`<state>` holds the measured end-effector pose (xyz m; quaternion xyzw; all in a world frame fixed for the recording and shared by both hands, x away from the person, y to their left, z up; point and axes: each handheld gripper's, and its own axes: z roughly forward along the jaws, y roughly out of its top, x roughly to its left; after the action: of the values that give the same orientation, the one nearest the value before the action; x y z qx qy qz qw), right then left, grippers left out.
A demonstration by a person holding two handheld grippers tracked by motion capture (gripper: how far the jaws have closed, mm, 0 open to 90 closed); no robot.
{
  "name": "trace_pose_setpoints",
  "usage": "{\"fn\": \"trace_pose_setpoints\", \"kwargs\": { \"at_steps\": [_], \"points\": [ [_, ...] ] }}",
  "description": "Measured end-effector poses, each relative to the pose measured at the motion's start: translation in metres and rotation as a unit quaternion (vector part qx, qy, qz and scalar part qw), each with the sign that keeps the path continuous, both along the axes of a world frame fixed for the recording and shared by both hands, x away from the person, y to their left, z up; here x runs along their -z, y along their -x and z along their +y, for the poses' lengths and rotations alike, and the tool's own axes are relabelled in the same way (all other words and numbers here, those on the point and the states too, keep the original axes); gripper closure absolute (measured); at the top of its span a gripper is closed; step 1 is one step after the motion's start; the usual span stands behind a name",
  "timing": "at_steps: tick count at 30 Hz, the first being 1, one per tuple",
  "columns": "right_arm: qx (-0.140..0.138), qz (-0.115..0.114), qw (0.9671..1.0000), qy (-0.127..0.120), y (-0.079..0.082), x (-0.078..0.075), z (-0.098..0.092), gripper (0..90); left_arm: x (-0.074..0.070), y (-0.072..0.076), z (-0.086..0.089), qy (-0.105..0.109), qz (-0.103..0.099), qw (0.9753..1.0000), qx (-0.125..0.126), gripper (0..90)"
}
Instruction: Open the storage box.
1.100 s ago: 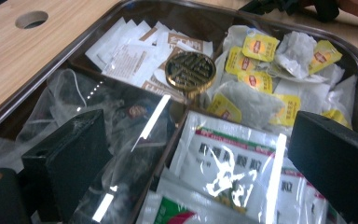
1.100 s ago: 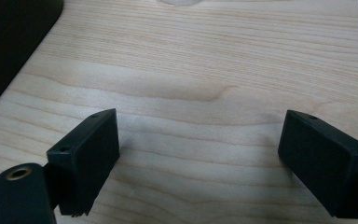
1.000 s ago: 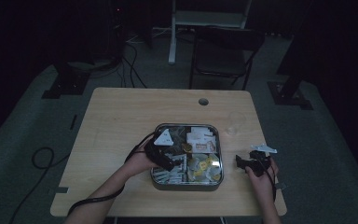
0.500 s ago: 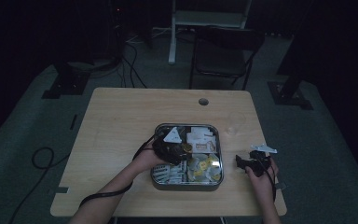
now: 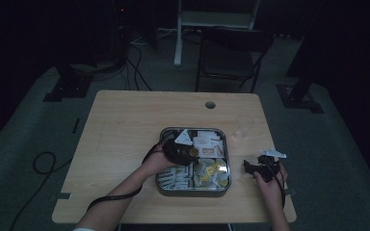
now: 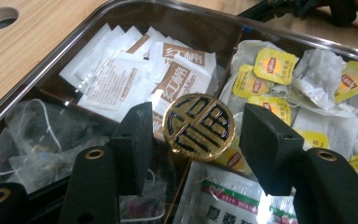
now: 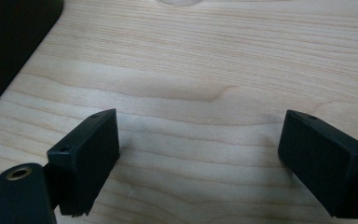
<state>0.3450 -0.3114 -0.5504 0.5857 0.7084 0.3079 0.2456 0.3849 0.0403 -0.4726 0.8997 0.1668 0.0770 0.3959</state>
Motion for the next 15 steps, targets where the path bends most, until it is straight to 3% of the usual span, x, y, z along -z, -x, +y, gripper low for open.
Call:
{"fn": "trace_pose_setpoints", "kwargs": {
  "at_steps": [6, 12, 15],
  "points": [
    [0.000, 0.000, 1.0000, 0.000, 0.0000, 0.0000, 0.0000, 12.2, 0.0007, 0.0007, -0.0051, -0.005, -0.001, 1.0000, 0.006, 48.5],
    [0.000, 0.000, 1.0000, 0.000, 0.0000, 0.0000, 0.0000, 12.2, 0.0032, -0.0009, -0.0055, -0.009, -0.003, 0.9999, -0.006, 58.6],
    [0.000, 0.000, 1.0000, 0.000, 0.0000, 0.0000, 0.0000, 12.2, 0.0031, -0.0004, -0.0060, -0.010, -0.008, 0.9999, -0.006, 59.1]
  ]
}}
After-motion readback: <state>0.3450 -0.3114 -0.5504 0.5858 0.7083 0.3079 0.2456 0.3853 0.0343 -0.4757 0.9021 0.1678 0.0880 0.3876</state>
